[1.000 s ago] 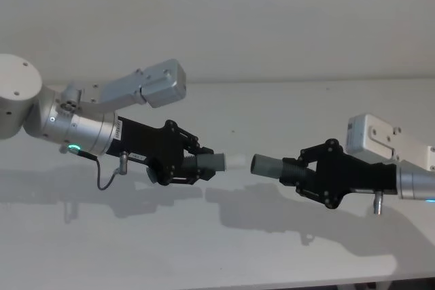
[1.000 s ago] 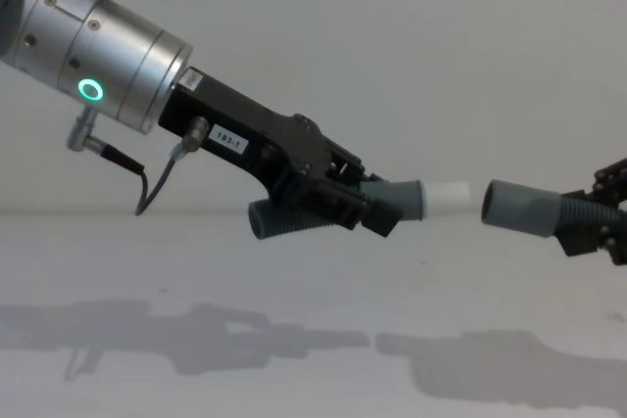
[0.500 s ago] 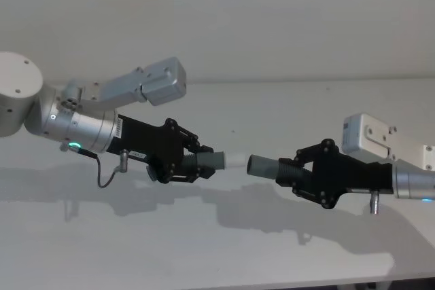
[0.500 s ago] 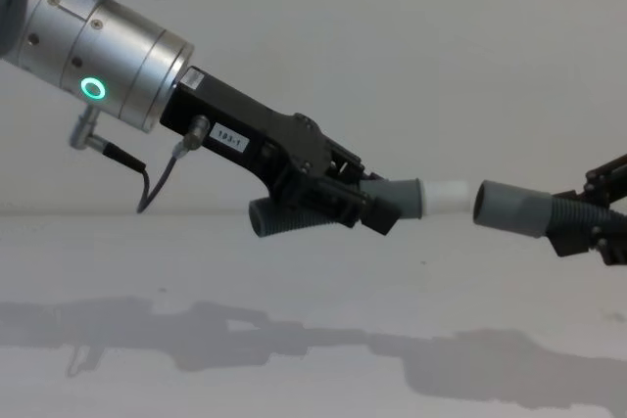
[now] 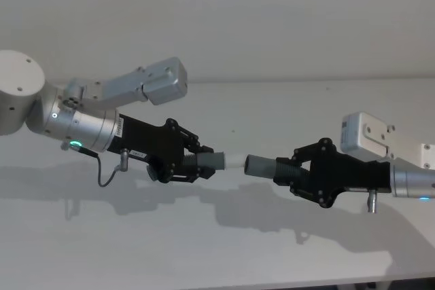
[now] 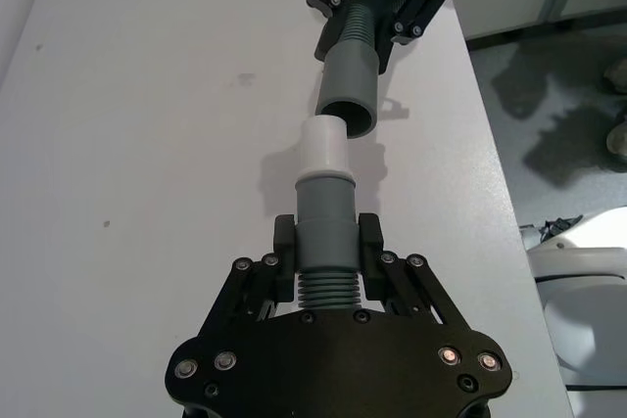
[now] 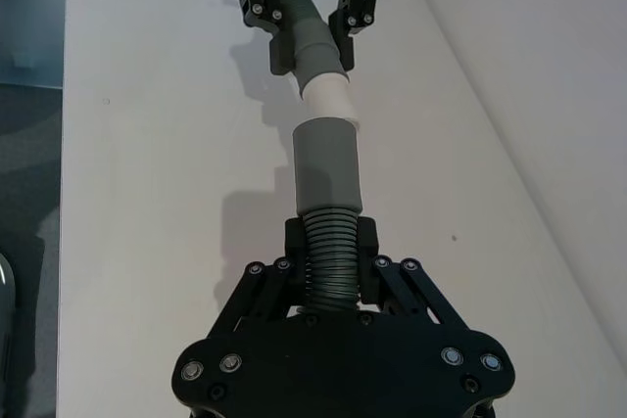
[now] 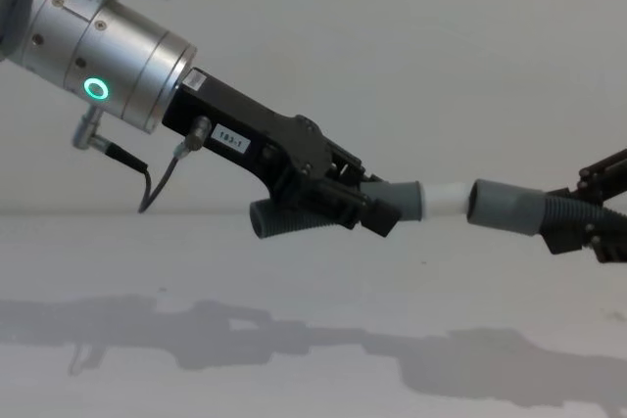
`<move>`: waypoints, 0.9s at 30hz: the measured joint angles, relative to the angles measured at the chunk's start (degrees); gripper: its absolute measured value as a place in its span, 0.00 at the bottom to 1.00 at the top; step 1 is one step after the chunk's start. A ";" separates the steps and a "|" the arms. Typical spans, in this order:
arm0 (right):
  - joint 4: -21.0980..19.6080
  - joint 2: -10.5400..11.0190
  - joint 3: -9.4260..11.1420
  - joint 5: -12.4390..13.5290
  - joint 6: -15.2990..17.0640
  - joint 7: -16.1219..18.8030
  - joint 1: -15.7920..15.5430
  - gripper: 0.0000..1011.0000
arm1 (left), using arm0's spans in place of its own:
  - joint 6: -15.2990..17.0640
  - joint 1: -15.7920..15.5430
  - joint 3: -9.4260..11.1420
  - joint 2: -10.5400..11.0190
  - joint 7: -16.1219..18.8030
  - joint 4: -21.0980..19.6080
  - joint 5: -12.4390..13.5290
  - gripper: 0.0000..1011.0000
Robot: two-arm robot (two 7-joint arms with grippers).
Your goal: Use both hands to pick up one end of the pipe from the table, align the ends, and insert them.
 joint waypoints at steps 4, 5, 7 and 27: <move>0.09 -0.04 0.00 0.17 -0.08 0.02 0.09 0.25 | 0.00 -0.20 0.28 -0.03 -0.14 0.20 -0.12 0.34; 0.11 -0.04 0.00 0.21 -0.09 0.02 0.10 0.25 | 0.00 -0.24 0.32 -0.04 -0.17 0.21 -0.14 0.34; 0.14 -0.05 0.00 0.31 -0.13 0.03 0.11 0.25 | 0.02 -0.34 0.47 -0.03 -0.21 0.24 -0.22 0.34; 1.13 -0.42 -0.14 0.69 -0.50 0.24 0.54 0.25 | 0.81 -0.75 1.24 0.49 0.39 -0.69 -0.93 0.34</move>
